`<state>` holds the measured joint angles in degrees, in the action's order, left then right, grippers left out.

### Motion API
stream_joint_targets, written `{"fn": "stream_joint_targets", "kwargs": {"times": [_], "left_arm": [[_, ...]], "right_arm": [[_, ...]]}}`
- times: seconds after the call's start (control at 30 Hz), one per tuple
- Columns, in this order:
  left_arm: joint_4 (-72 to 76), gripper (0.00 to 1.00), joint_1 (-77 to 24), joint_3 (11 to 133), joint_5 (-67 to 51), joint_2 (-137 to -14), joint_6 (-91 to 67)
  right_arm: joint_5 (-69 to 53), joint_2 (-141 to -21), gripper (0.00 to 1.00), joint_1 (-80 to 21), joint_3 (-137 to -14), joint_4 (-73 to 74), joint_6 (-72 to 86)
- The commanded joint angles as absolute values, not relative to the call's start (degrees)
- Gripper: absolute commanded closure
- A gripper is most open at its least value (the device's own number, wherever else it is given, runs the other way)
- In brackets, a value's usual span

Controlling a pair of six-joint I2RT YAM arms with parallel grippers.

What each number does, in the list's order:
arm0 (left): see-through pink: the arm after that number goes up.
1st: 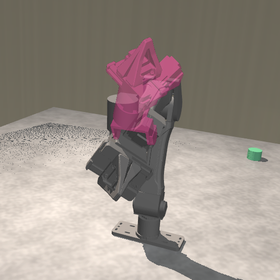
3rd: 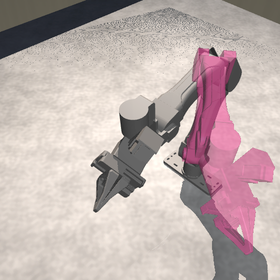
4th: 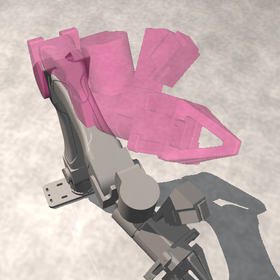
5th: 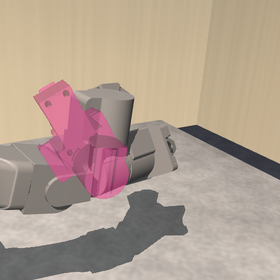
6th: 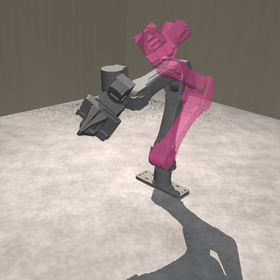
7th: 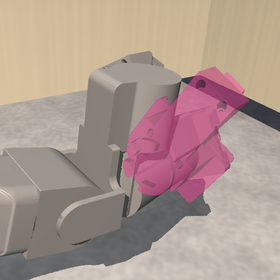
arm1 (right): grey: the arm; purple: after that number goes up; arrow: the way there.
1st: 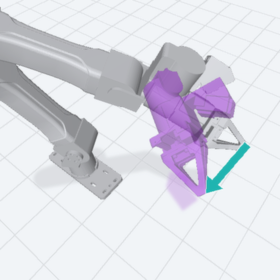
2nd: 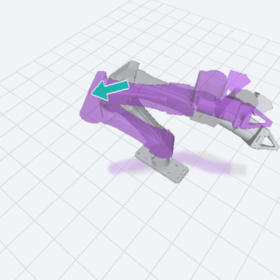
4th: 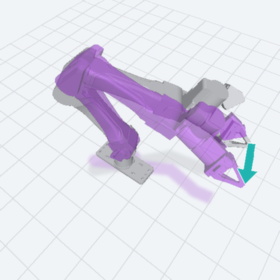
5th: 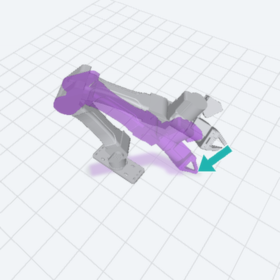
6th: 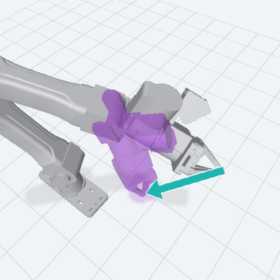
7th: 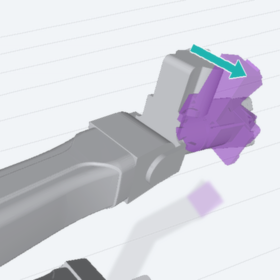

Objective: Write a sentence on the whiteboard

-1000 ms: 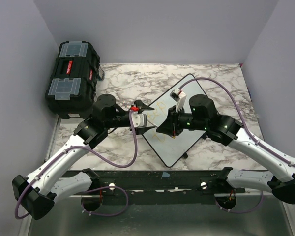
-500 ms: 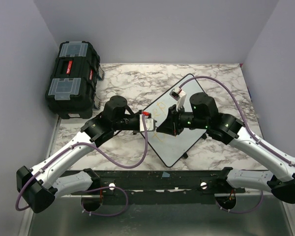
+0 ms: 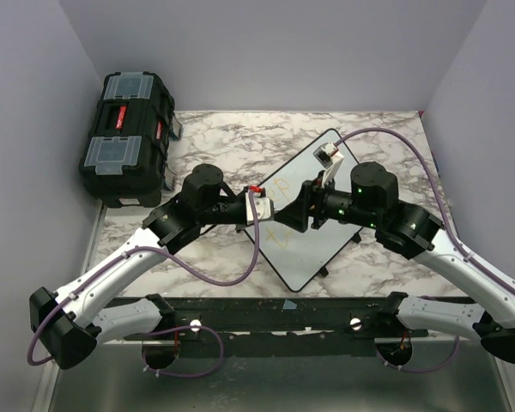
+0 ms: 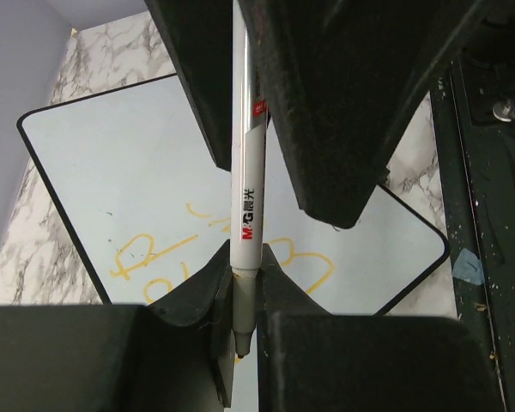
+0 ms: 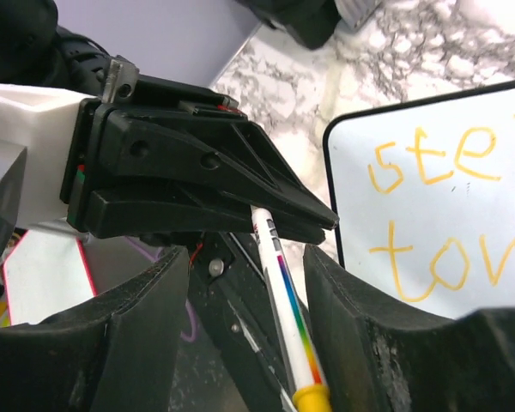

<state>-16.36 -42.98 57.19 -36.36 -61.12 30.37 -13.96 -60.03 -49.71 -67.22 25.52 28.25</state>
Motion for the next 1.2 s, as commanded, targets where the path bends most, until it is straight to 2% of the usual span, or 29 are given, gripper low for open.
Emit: {"fn": "stream_joint_targets", "kwargs": {"times": [0.0,0.5,1.17], "left_arm": [[-11.4,1.0,-43.2,59.7,-34.9,-62.3,23.3],[-10.0,1.0,-43.2,58.9,-35.9,-62.9,24.0],[-10.0,1.0,-43.2,54.4,-37.4,-59.7,29.1]], "right_arm": [[-8.8,-58.7,0.42,-50.0,-67.0,22.1,28.7],[-8.8,-60.9,0.62,-50.0,-67.5,20.9,28.9],[-13.0,-62.3,0.63,-50.0,-69.3,22.4,27.9]]}}
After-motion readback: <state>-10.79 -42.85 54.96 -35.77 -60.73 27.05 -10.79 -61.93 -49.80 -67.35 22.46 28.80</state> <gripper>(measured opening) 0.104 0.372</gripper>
